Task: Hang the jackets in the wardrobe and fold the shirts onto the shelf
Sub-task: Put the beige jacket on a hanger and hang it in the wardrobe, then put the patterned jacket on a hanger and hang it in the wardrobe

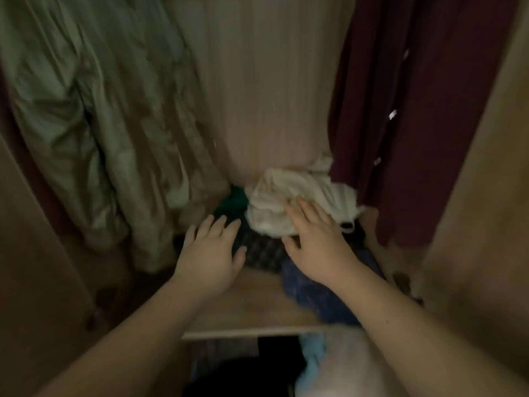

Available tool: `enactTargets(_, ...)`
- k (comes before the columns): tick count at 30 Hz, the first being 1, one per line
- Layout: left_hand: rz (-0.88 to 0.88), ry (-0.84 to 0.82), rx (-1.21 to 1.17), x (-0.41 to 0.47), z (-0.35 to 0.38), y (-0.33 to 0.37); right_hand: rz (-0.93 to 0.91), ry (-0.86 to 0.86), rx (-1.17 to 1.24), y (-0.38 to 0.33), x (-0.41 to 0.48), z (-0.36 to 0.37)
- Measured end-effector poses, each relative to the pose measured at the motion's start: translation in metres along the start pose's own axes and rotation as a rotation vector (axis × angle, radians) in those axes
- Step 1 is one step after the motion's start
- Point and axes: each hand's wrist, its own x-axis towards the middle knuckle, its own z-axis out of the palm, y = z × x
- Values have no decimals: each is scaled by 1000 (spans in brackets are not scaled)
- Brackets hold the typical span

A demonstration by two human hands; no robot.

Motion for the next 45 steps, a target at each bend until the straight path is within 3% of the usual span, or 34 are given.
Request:
enactTargets(8, 125, -250, -144, -158, 54, 72, 364, -44, 120, -5, -221, 11)
enactTargets(16, 476, -429, -271, -246, 85, 122, 701, -55, -149, -34, -386, 7)
enactTargets(24, 780, -605, -450, -343, 94, 173, 1061, -166, -170, -89, -535, -18)
enactTargets(35, 1304, -563, -505, -470, 46, 293, 1485, -14, -264, -176, -705, -76)
enactTargets(45, 1503, -579, -536, -638, -3, 398, 1634, 97, -251, -208, -881, -140)
